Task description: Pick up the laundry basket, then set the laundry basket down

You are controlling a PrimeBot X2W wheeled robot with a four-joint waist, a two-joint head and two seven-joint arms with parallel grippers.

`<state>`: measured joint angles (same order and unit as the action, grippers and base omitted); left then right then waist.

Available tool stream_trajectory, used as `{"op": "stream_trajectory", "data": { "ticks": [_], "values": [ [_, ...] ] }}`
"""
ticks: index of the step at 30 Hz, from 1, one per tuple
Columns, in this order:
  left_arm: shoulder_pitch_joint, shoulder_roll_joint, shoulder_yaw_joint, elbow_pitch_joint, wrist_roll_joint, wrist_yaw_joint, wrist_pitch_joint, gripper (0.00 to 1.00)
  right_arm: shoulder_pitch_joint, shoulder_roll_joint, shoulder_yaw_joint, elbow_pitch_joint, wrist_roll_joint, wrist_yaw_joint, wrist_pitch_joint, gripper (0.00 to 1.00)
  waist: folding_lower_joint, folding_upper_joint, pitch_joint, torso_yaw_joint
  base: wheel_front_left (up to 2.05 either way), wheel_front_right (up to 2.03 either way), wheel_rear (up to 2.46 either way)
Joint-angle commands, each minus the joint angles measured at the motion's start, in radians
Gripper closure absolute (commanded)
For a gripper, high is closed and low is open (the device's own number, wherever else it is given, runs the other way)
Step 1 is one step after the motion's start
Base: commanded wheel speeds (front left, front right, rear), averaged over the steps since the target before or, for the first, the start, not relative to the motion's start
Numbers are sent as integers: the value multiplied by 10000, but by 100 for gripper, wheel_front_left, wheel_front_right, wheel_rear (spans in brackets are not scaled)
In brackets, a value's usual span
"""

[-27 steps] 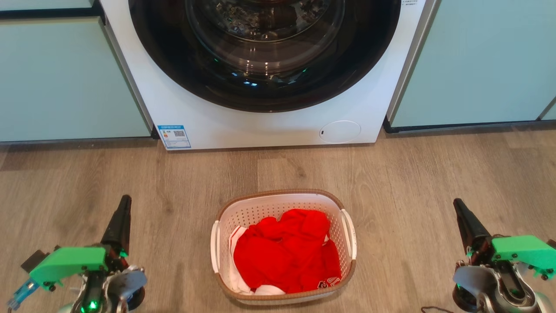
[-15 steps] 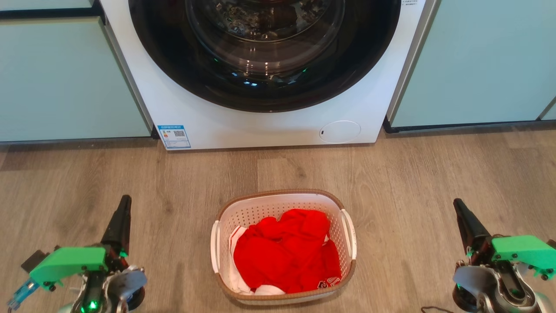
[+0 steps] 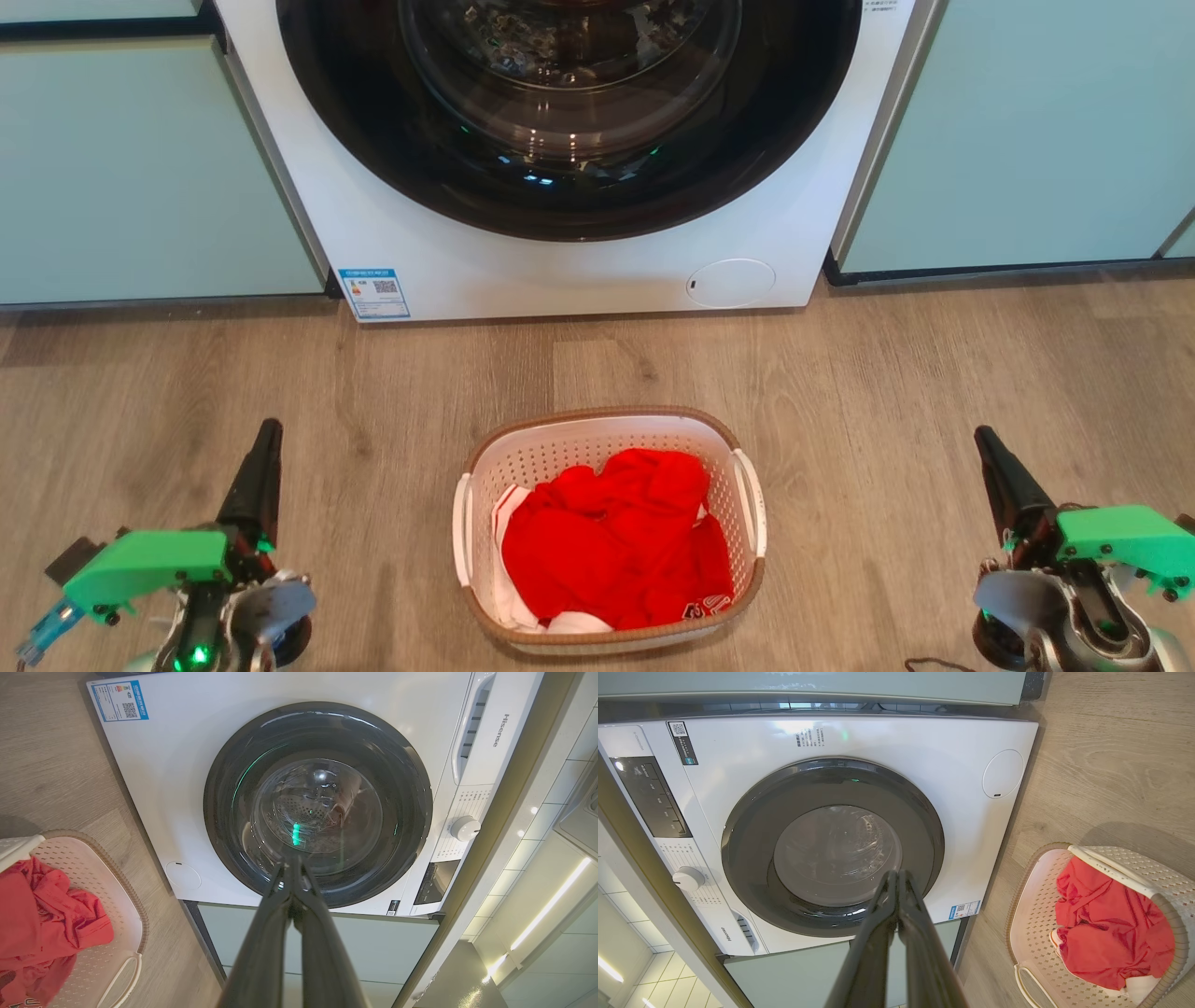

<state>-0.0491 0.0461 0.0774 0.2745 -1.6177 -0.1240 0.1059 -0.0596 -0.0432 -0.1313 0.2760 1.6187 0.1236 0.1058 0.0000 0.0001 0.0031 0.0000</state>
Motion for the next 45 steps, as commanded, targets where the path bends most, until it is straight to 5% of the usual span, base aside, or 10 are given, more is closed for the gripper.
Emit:
{"op": "stream_trajectory", "data": {
  "ticks": [1, 19, 20, 45],
  "values": [
    [-590, 42, 374, -295, 100, -67, 81, 100, -484, -71, 164, -312, -109, 71, 83, 100, 0, -1, 0, 0, 0, 0, 0],
    [-590, 42, 375, -295, 100, -67, 81, 100, -484, -71, 164, -312, -110, 71, 83, 100, 0, -1, 0, 0, 0, 0, 0],
    [-1, -2, 0, -1, 0, 0, -1, 0, -1, 0, 0, -1, -1, 0, -1, 0, 0, -1, 0, 0, 0, 0, 0],
    [81, -7, 25, 166, 534, -2, -654, 0, 53, 27, -130, 76, -1035, 12, -652, 0, 0, -1, -62, -38, 0, 0, 0]
  ]
}}
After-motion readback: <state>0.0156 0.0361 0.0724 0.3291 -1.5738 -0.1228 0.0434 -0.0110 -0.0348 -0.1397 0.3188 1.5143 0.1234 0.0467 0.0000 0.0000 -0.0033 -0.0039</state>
